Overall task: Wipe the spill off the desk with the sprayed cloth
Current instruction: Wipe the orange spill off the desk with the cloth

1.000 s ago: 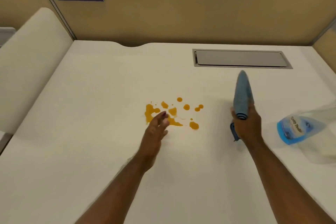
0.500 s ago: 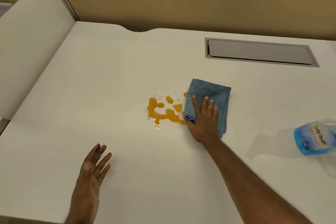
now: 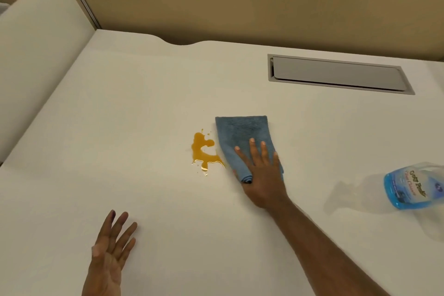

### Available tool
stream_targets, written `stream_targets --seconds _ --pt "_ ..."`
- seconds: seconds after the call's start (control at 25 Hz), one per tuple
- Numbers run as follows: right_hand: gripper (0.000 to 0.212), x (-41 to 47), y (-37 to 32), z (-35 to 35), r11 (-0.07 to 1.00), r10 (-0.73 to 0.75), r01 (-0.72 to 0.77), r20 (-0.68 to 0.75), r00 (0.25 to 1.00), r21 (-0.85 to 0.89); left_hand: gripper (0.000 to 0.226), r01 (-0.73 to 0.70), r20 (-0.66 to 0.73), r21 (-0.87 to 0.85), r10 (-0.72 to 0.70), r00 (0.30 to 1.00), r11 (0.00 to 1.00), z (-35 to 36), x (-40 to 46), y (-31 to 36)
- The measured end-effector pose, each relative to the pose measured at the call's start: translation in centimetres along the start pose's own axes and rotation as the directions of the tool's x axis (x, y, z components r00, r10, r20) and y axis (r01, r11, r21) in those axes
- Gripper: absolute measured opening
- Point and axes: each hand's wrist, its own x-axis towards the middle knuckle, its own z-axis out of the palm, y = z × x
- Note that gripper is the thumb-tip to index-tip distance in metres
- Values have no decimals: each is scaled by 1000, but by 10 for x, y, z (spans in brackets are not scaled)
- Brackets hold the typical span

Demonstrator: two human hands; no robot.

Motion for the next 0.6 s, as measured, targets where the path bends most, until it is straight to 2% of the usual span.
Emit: stream_targets --seconds 0.16,0.28,0.4,0.6 --pt "67 15 29 -11 985 163 -159 -59 985 62 72 4 -42 -1 -4 999 1000 -11 -2 -2" --pt "73 34 20 -14 978 207 -207 -77 975 2 78 -13 -17 -6 13 1000 1000 -23 -5 -5" --pt "73 53 -6 -10 986 161 -162 -24 987 -35 83 -45 19 -15 45 999 999 -29 -6 -8" --pt "76 67 -67 -6 998 -32 36 78 996 -58 89 -91 70 -8 91 993 996 -17 -3 -2"
